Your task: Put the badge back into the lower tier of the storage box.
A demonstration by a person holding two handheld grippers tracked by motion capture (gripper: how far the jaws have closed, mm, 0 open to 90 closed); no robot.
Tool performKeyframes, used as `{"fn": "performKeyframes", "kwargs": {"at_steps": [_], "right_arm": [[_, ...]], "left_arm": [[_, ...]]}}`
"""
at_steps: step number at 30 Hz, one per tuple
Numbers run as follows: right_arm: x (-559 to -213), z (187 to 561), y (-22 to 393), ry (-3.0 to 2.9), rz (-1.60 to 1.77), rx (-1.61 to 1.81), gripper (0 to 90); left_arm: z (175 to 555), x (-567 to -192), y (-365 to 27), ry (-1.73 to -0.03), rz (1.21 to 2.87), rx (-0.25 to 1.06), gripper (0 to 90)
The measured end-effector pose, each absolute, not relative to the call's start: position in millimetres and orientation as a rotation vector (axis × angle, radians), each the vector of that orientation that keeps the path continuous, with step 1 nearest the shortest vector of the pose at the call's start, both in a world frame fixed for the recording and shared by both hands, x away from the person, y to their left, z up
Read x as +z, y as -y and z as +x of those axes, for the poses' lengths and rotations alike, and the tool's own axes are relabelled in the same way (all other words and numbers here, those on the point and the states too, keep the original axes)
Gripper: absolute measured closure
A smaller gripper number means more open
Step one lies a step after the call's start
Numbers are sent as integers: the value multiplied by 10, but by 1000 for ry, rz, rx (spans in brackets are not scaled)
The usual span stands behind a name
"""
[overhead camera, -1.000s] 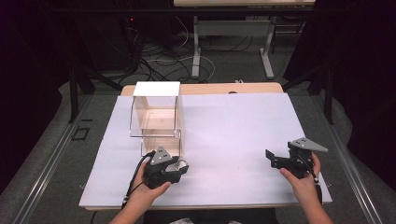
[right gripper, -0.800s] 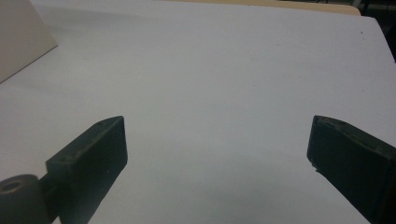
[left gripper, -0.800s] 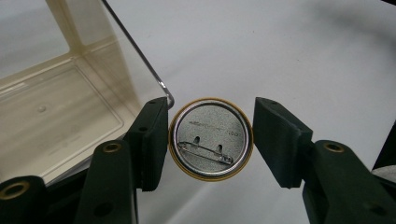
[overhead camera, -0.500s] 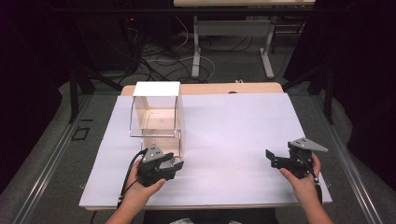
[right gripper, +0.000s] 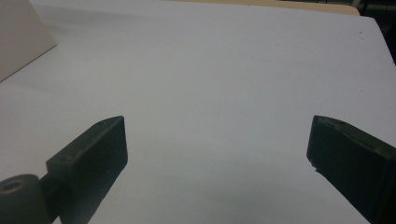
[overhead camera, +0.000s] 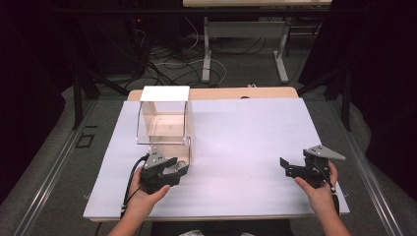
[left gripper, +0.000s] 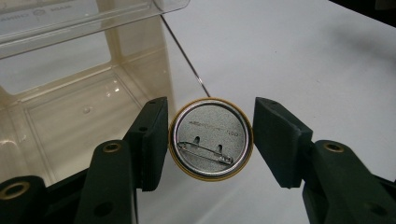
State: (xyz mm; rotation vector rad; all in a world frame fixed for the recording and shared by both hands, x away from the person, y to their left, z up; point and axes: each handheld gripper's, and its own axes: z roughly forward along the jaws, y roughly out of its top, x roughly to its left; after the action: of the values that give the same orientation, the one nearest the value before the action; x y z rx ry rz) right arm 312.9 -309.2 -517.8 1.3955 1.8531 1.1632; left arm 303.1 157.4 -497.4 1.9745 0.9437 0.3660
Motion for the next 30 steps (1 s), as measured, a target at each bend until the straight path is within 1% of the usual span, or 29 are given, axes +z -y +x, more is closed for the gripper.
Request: {"fn": "performKeyframes", "kwargs": {"at_steps": [1,10,30], "right_arm": [[-5173,3129,3102,-1867,1390,1161,49],[-5176,3128,3097,-1865,1398,1163,49],[-5179,3130,3100,-1867,1393,1161,51]], "left_arm": [[3034,-4978,-1575,-948,1964,382,473],[3060,-4960,-1643,-980,1952,387,473],[3112,-4967,-1756,-1060,1895,463,473]]}}
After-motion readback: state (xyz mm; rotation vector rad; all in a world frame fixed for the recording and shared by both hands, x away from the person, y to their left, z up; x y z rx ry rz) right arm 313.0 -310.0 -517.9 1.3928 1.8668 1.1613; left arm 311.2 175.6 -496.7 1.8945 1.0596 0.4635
